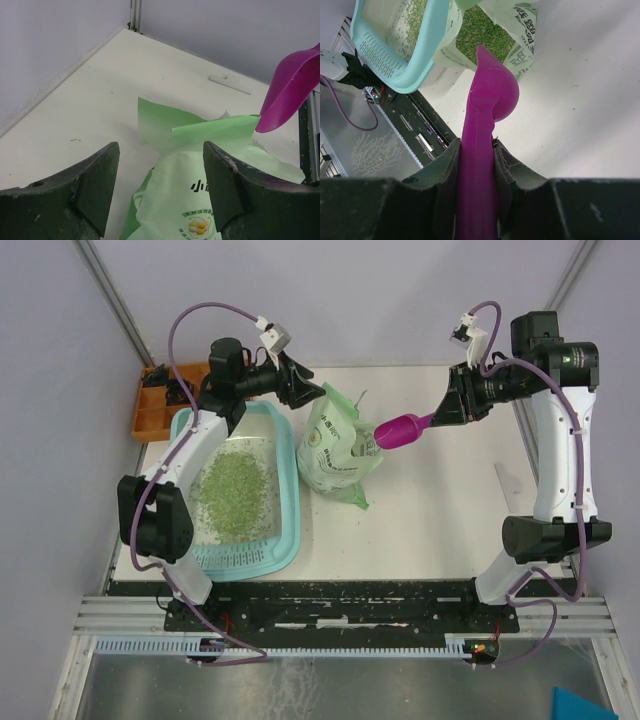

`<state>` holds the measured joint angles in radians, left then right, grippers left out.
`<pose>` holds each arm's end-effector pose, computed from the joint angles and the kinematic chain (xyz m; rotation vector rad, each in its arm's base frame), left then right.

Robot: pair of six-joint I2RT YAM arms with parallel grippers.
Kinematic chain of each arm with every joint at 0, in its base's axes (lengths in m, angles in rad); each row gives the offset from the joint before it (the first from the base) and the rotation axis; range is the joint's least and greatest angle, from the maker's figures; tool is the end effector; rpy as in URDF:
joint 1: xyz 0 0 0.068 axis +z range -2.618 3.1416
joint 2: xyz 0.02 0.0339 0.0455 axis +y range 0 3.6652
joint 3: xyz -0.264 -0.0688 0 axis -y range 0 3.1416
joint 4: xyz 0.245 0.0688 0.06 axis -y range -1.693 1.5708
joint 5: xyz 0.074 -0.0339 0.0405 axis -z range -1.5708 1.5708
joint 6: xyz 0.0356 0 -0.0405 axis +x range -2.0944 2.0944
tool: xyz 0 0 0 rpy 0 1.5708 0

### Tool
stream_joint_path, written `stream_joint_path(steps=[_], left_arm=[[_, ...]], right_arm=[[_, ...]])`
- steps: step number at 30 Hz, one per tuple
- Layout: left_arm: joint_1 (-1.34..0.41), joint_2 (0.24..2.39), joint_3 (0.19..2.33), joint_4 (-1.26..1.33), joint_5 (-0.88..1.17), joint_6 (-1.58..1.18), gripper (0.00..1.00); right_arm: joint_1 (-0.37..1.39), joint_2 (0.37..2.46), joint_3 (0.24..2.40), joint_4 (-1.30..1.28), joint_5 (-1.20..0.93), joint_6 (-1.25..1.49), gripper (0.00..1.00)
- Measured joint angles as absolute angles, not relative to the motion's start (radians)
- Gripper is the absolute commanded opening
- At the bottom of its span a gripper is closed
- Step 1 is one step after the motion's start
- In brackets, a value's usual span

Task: Fill the litter box with clean litter
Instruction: 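Scoop the cat litter from the cat litter bag.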

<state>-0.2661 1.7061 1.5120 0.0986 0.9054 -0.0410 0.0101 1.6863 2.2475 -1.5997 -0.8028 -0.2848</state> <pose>0.3816 -0.1330 0.3776 0.8695 1.4883 -0.9769 0.2757 0.0284 0.4719 -0.6188 2.3016 0.9071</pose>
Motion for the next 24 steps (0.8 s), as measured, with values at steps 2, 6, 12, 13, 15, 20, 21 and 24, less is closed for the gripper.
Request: stream_joint_path(steps=[2, 6, 12, 13, 15, 20, 21, 24], left_arm=[[-0.266, 1.726, 1.512, 0.099, 0.921, -0.041, 0.74], [-0.266, 1.761, 1.512, 0.105, 0.947, -0.051, 0.70], [-0.266, 1.779, 1.480, 0.203, 0.997, -0.147, 0.58], [-0.266, 1.779, 1.470, 0.225, 1.004, -0.165, 0.57], [-0.267, 1.779, 1.456, 0.255, 1.019, -0.189, 0.57], [-0.274, 1.779, 1.448, 0.297, 1.051, -0.227, 0.56], [-0.276, 1.779, 1.448, 0.303, 1.053, -0.232, 0.55], [-0.281, 1.780, 1.448, 0.311, 1.058, -0.247, 0.47]], right_arm=[[0.010, 1.690, 2.247, -1.600, -0.802, -0.285, 0.02], [0.010, 1.699, 2.247, -1.600, -0.802, -0.285, 0.02], [0.010, 1.707, 2.247, -1.599, -0.801, -0.284, 0.02], [0.010, 1.709, 2.247, -1.599, -0.801, -0.284, 0.02], [0.010, 1.715, 2.247, -1.600, -0.801, -0.284, 0.02], [0.014, 1.750, 2.247, -1.600, -0.799, -0.280, 0.02], [0.019, 1.763, 2.248, -1.600, -0.799, -0.279, 0.02], [0.032, 1.798, 2.251, -1.600, -0.788, -0.276, 0.02]])
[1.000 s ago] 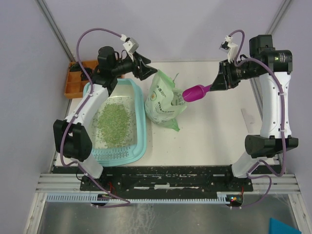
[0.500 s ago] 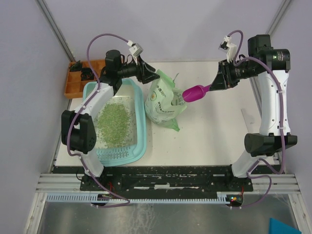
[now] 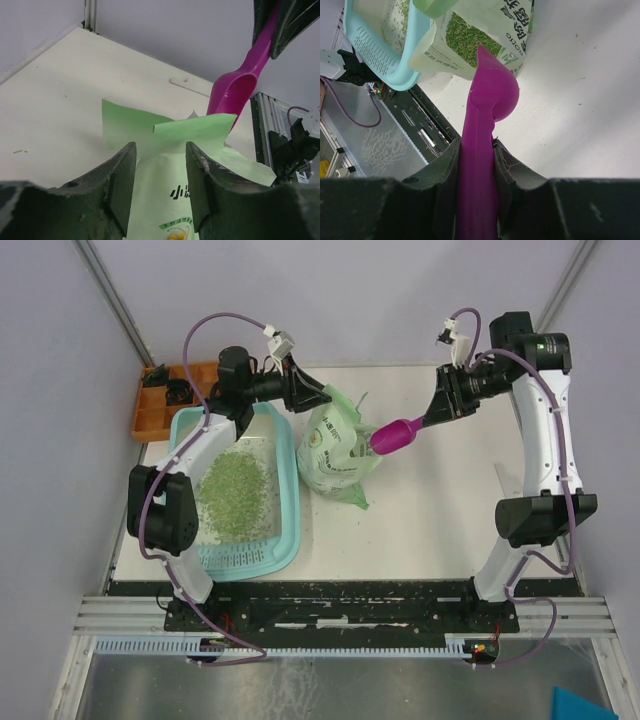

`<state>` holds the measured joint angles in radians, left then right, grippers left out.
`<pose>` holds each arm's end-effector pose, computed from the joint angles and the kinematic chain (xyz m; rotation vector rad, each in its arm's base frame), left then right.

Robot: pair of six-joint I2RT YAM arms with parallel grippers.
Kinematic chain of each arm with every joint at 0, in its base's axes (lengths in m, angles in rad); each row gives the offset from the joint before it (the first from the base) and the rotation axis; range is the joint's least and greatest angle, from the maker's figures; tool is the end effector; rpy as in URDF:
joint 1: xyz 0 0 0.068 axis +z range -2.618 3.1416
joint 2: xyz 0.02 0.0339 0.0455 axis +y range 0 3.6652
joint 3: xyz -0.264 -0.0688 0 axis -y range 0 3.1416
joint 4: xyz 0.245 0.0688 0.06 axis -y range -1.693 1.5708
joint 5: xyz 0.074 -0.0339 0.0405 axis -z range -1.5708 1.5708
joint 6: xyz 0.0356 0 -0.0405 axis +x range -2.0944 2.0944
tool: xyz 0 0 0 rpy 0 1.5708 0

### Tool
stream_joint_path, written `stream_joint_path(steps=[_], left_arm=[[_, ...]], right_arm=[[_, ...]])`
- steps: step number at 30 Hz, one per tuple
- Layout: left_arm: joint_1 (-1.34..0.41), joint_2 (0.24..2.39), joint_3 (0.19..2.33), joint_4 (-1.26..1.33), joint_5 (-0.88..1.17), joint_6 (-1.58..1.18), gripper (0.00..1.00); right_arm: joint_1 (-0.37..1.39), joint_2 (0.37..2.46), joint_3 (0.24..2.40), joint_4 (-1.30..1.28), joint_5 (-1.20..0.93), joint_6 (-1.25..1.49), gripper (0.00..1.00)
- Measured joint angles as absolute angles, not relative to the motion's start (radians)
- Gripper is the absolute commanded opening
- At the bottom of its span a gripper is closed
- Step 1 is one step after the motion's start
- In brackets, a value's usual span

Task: Fill the litter box with clean litter
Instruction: 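Scoop the cat litter from the cat litter bag.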

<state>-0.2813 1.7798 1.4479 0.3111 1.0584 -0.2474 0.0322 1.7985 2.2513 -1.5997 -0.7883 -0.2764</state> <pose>0.3924 -0.1457 0.3467 0.8838 1.4840 -1.2296 0.3134 0.0354 0.4415 -0.5986 2.4090 0.9558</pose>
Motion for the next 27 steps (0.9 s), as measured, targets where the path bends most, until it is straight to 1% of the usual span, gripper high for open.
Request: stream_joint_path(steps=[4, 5, 6, 7, 8, 9, 13, 14, 15, 16, 17, 18, 21, 24, 27], left_arm=[[-0.284, 1.780, 1.448, 0.317, 1.068, -0.254, 0.34], [-0.284, 1.780, 1.448, 0.316, 1.074, -0.253, 0.29], [-0.284, 1.781, 1.448, 0.315, 1.079, -0.253, 0.21], [-0.284, 1.781, 1.448, 0.310, 1.084, -0.253, 0.19], [-0.284, 1.781, 1.448, 0.304, 1.085, -0.253, 0.10], [-0.284, 1.781, 1.448, 0.300, 1.085, -0.252, 0.04], [-0.284, 1.781, 1.450, 0.274, 1.089, -0.249, 0.03], [-0.284, 1.781, 1.453, 0.268, 1.092, -0.249, 0.12], [-0.284, 1.781, 1.456, 0.262, 1.094, -0.248, 0.28], [-0.284, 1.781, 1.457, 0.258, 1.095, -0.245, 0.40], [-0.284, 1.781, 1.458, 0.257, 1.097, -0.241, 0.47], [-0.284, 1.781, 1.459, 0.252, 1.102, -0.242, 0.52], [-0.284, 1.785, 1.460, 0.262, 1.136, -0.252, 0.57], [-0.284, 1.815, 1.463, 0.336, 1.198, -0.321, 0.58], [-0.286, 1.873, 1.461, 0.492, 1.245, -0.453, 0.59]], right_arm=[[0.067, 1.832, 2.252, -1.600, -0.773, -0.276, 0.02], [0.078, 1.836, 2.252, -1.600, -0.769, -0.275, 0.02], [0.091, 1.840, 2.254, -1.600, -0.765, -0.274, 0.02], [0.105, 1.843, 2.259, -1.599, -0.761, -0.273, 0.02], [0.107, 1.843, 2.260, -1.599, -0.760, -0.273, 0.02], [0.107, 1.843, 2.260, -1.599, -0.760, -0.273, 0.02], [0.131, 1.844, 2.294, -1.599, -0.746, -0.264, 0.02], [0.131, 1.844, 2.300, -1.599, -0.742, -0.261, 0.02], [0.131, 1.844, 2.307, -1.599, -0.737, -0.259, 0.02], [0.131, 1.844, 2.310, -1.599, -0.733, -0.258, 0.02], [0.131, 1.844, 2.314, -1.599, -0.729, -0.257, 0.02], [0.131, 1.844, 2.315, -1.599, -0.725, -0.257, 0.02], [0.131, 1.844, 2.316, -1.599, -0.715, -0.257, 0.02], [0.131, 1.843, 2.315, -1.599, -0.710, -0.257, 0.02], [0.131, 1.843, 2.314, -1.599, -0.709, -0.257, 0.02]])
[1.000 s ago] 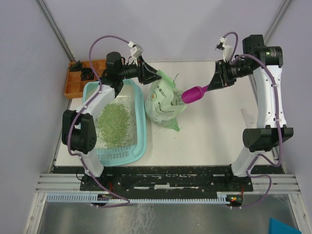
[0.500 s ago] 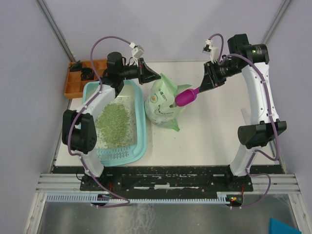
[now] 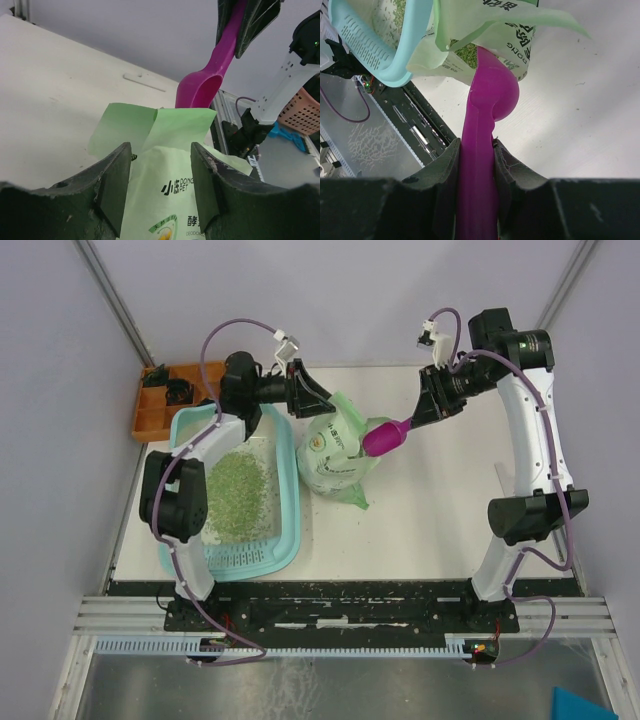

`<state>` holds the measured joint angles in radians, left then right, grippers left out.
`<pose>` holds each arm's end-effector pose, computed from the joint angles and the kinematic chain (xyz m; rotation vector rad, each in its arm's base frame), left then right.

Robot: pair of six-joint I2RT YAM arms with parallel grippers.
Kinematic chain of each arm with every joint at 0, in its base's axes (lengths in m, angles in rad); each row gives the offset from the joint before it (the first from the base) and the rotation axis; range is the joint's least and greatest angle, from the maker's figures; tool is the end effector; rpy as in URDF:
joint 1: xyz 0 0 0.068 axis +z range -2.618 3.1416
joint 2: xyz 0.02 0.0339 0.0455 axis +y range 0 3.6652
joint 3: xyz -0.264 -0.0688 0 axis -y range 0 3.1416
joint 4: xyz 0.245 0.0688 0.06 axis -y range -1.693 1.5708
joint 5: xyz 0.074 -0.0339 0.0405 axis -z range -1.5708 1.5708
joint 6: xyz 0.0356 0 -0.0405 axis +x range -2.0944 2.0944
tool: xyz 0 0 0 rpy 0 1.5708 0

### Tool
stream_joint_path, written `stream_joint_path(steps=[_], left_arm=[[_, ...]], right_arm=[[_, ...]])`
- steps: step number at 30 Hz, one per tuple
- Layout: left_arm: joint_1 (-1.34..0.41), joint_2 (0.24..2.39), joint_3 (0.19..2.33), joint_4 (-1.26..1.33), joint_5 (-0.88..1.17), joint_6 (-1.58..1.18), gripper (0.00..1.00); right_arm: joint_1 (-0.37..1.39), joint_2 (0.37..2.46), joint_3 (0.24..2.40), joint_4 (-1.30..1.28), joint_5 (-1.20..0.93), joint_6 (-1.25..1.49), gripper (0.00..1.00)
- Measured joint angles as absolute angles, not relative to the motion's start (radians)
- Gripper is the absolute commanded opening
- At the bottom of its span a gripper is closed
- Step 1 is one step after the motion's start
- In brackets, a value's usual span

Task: Fill the litter box with clean litter
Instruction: 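Scoop the cat litter from the cat litter bag.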

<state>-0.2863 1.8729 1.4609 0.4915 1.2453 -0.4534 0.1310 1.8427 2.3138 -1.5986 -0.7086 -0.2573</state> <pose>0.4051 -0.1544 0.3292 0.9578 1.4707 -1.4698 0.3195 0.0655 0.4412 -0.6926 2.4331 0.8948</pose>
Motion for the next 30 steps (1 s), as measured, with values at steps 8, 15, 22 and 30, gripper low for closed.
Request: stream_joint_path(steps=[8, 15, 22, 30], left_arm=[[-0.290, 1.974, 1.444, 0.842, 1.259, -0.739, 0.64], [-0.308, 1.974, 1.491, 0.801, 1.269, -0.724, 0.48], [-0.315, 1.974, 1.492, 0.702, 1.293, -0.661, 0.03], [-0.302, 1.855, 1.556, 0.103, 1.145, -0.165, 0.03]], right_arm=[[0.137, 1.830, 2.306, -1.598, -0.706, -0.255, 0.02], [0.142, 1.821, 2.306, -1.598, -0.702, -0.254, 0.02], [0.144, 1.821, 2.306, -1.598, -0.702, -0.249, 0.02], [0.169, 1.821, 2.306, -1.598, -0.682, -0.240, 0.02]])
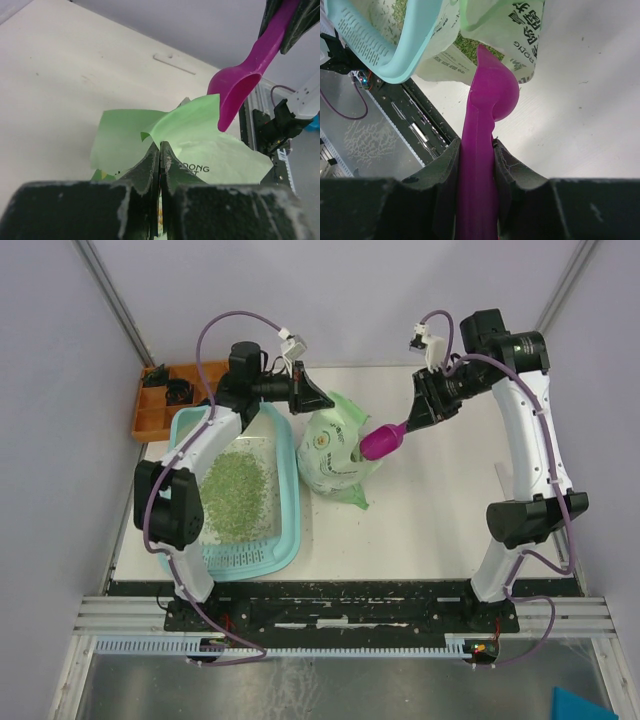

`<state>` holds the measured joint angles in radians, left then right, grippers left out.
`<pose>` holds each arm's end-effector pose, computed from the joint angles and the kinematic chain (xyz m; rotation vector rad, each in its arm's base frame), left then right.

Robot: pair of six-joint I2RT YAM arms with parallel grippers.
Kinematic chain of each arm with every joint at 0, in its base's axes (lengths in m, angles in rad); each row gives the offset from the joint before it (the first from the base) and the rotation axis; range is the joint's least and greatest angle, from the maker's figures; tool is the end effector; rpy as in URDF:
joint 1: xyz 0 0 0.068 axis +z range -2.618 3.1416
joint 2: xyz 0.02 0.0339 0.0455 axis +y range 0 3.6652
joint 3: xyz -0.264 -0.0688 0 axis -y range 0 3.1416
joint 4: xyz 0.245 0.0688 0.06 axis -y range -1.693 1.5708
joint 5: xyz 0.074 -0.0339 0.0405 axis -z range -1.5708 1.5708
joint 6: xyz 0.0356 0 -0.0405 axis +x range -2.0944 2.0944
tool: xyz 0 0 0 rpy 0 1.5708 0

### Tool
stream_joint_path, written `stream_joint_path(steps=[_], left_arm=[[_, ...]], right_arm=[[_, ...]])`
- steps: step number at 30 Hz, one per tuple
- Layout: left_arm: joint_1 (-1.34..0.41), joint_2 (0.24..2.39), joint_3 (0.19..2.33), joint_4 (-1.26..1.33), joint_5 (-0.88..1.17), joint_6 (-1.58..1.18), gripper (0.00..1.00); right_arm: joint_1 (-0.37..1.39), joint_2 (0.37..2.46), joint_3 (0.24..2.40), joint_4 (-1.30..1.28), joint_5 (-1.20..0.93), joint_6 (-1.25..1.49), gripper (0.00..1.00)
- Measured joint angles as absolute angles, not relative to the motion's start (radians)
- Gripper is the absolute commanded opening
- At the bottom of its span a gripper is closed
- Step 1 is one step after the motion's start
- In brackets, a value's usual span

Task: Fill the litter box with clean litter
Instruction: 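Scoop the cat litter from the cat litter bag.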

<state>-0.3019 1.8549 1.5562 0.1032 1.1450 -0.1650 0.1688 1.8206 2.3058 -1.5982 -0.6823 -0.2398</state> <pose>0.4036 -0.1596 0.3349 0.9702 1.5637 -1.3288 0.3106 0.0757 0.4455 -0.7186 2.4362 0.8772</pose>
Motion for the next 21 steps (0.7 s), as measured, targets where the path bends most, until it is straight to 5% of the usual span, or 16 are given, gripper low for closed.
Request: stream_joint_path(steps=[21], left_arm=[[-0.296, 1.644, 1.505, -0.155, 0.889, 0.058, 0.03]], right_arm=[[0.346, 1.832, 2.091, -1.386, -0.493, -0.173, 0.02]])
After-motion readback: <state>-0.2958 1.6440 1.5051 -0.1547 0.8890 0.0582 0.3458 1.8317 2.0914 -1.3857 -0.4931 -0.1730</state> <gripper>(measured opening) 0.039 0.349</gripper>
